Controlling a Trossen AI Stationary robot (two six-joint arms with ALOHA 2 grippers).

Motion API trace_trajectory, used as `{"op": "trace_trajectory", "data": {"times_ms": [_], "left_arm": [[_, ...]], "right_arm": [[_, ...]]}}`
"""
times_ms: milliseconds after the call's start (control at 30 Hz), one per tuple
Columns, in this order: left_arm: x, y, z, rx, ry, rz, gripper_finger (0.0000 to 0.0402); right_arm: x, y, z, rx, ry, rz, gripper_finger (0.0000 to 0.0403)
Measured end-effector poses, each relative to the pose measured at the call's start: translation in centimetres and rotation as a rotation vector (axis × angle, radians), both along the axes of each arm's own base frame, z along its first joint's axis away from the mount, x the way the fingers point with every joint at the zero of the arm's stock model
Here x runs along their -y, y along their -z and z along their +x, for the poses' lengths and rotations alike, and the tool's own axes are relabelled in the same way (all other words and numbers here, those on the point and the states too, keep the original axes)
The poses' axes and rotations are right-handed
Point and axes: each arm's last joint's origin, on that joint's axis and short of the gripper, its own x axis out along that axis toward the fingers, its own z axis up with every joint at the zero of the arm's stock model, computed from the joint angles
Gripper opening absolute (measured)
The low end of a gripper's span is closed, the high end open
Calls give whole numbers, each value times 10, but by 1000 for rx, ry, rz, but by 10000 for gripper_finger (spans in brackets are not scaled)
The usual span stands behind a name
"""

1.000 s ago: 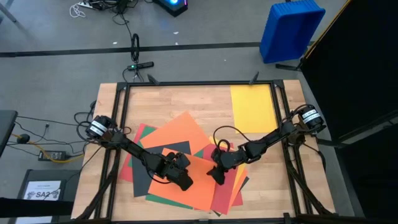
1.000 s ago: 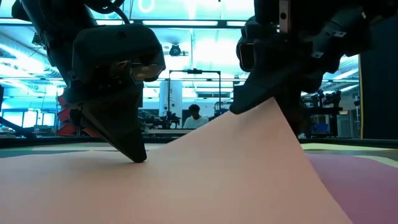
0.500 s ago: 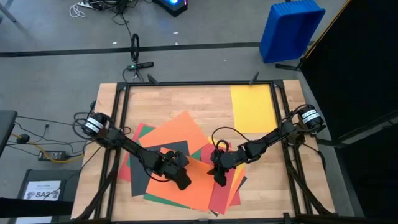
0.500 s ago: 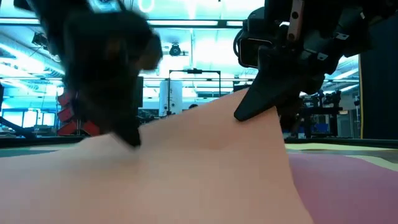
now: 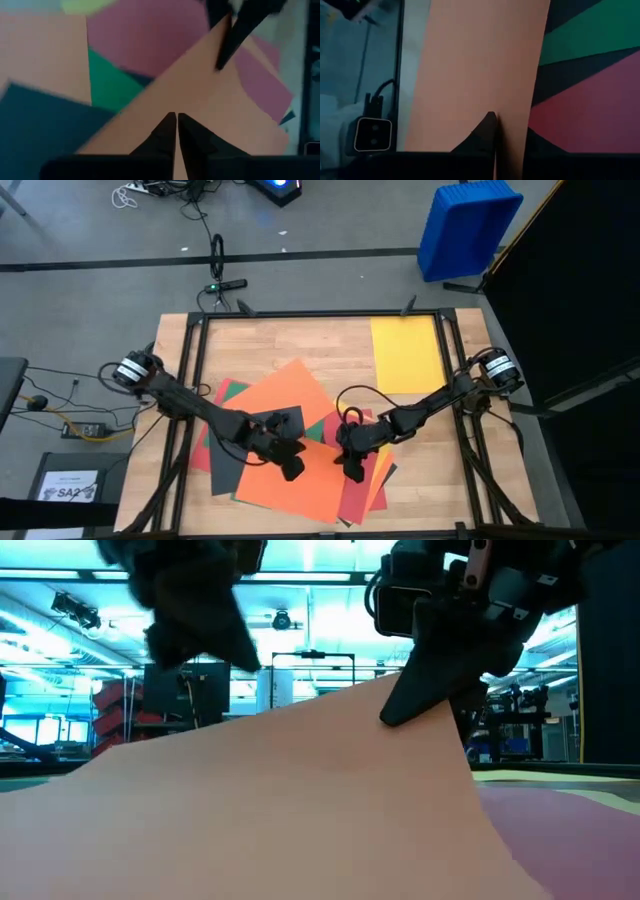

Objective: Organize paper
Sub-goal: Move the orange colored paper to the bottom right of the table

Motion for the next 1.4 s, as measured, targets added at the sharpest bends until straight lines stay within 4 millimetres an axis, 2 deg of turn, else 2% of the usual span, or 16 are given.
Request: {"op": "trace_trajectory", "data": {"times_ms": [167, 400, 567, 767, 1000, 1233, 1400], "left_arm": [[-29, -14, 2, -30, 113, -21, 49], [-88, -1, 6, -224, 338, -189, 135], [-116, -3, 9, -177, 446, -314, 174], [-118, -5, 13, -109, 569, -438, 184], [-116, 22, 22, -182, 621, -559, 184], [-122, 45, 29, -226, 633, -575, 184], [-128, 39, 34, -212, 652, -554, 184]], "right_arm": [[-2, -8, 5, 4, -29, -33, 0], [-4, -16, 10, 29, -55, -54, 0], [-4, -16, 10, 30, -57, -57, 0], [-4, -16, 10, 31, -58, -58, 0], [-4, -16, 10, 34, -64, -64, 0], [-4, -16, 10, 35, -63, -63, 0], [-5, -16, 10, 35, -64, -62, 0]]}}
